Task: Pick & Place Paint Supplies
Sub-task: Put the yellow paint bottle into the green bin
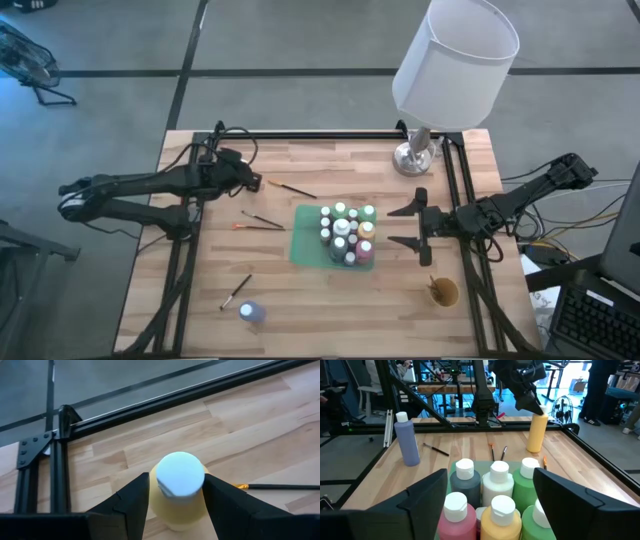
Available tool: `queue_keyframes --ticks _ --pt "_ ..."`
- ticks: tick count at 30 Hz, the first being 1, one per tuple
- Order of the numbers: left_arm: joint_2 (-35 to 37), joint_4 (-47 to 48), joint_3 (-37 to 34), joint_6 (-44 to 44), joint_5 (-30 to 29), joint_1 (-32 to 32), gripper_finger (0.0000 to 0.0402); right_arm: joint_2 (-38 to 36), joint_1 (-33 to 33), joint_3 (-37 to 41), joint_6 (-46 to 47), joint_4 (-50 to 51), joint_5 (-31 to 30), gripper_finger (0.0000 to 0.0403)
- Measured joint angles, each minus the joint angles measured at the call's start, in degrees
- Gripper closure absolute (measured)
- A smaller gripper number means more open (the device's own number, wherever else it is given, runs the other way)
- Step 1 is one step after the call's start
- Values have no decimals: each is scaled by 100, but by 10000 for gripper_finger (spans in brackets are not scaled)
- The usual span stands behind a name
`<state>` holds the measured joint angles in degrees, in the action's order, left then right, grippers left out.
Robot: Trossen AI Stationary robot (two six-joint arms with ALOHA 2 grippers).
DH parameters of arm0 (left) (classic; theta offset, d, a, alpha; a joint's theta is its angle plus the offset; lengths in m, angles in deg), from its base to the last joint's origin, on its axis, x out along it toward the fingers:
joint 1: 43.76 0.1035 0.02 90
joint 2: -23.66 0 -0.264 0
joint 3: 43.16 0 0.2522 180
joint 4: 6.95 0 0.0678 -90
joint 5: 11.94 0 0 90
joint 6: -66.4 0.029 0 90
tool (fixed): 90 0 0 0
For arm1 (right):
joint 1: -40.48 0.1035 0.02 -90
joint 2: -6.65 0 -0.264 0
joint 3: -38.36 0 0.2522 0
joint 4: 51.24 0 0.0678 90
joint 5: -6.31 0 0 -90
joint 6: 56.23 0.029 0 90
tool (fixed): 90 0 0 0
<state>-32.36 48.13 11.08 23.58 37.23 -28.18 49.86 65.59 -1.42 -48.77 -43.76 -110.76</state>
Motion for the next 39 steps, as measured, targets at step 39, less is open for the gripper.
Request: queue_keyframes --ticks 39 --pt "166 -428 990 2023 1967 -16 278 -1 0 0 -20 5 0 154"
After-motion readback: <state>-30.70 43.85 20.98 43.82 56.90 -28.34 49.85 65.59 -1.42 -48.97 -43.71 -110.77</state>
